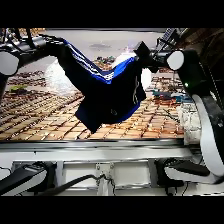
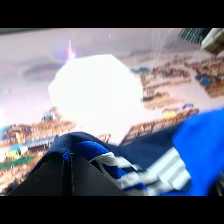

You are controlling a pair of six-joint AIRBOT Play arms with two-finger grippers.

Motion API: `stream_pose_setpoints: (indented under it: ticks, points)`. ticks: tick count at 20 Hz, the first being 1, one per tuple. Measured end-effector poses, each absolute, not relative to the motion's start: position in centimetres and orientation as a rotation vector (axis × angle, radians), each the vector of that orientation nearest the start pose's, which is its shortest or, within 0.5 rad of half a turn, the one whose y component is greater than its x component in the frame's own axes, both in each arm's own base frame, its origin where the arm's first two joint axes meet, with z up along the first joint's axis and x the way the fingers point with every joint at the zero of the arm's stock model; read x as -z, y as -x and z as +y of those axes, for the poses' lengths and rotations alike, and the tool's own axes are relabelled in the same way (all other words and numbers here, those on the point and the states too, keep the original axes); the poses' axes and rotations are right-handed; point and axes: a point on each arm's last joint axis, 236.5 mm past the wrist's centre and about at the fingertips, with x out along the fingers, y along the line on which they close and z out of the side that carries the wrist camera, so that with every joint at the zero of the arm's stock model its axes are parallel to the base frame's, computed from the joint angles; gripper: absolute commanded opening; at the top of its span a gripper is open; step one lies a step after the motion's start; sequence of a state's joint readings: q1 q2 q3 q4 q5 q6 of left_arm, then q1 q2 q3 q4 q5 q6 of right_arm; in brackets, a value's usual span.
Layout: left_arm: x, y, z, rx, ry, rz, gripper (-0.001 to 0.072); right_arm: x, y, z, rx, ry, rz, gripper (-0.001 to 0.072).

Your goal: Fold the clothes and pants, and hang the long-sleeved shirts on hangers.

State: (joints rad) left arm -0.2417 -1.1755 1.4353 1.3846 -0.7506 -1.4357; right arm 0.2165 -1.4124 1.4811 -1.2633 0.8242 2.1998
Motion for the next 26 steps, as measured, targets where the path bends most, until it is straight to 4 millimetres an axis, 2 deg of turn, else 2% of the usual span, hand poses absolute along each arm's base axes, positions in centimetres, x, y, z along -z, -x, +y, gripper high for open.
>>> stream_pose_setpoints:
  ticks: [3, 5, 7, 9, 12, 14, 16, 19, 26]
  points:
    - [-21.8, -44.9, -14.8, 0.381, -0.045, 0.576, -0.0003, -10.0, -52.0, 14.6, -0.077, -0.798, 0.882, 0.0043]
    - [-19.9, -42.9, -15.6, 0.413, -0.066, 0.662, -0.0003, -8.6, -52.5, 13.6, -0.078, -0.768, 0.898, 0.0043]
    - [-17.6, -40.3, -17.3, 0.465, -0.079, 0.744, -0.0003, -7.0, -52.2, 12.9, -0.075, -0.719, 0.937, 0.0043]
    - [-14.7, -37.5, -19.1, 0.512, -0.089, 0.831, -0.0002, -4.8, -51.1, 12.2, -0.061, -0.667, 1.002, 0.0043]
    - [-9.4, -32.9, -21.3, 0.564, -0.104, 0.981, -0.0002, -0.3, -48.1, 10.8, -0.011, -0.578, 1.138, 0.0043]
    - [-6.1, -30.0, -22.0, 0.586, -0.122, 1.072, -0.0002, 2.9, -45.7, 9.7, 0.029, -0.513, 1.232, 0.0043]
    - [-3.7, -27.7, -22.0, 0.590, -0.135, 1.142, -0.0002, 5.3, -43.7, 8.7, 0.062, -0.463, 1.301, 0.0042]
    - [-2.6, -26.8, -20.4, 0.543, -0.172, 1.167, -0.0002, 7.0, -42.0, 7.8, 0.074, -0.402, 1.352, 0.0042]
    - [-4.9, -27.4, -14.5, 0.394, -0.157, 1.121, -0.0002, 7.6, -40.6, 6.3, 0.082, -0.338, 1.390, 0.0042]
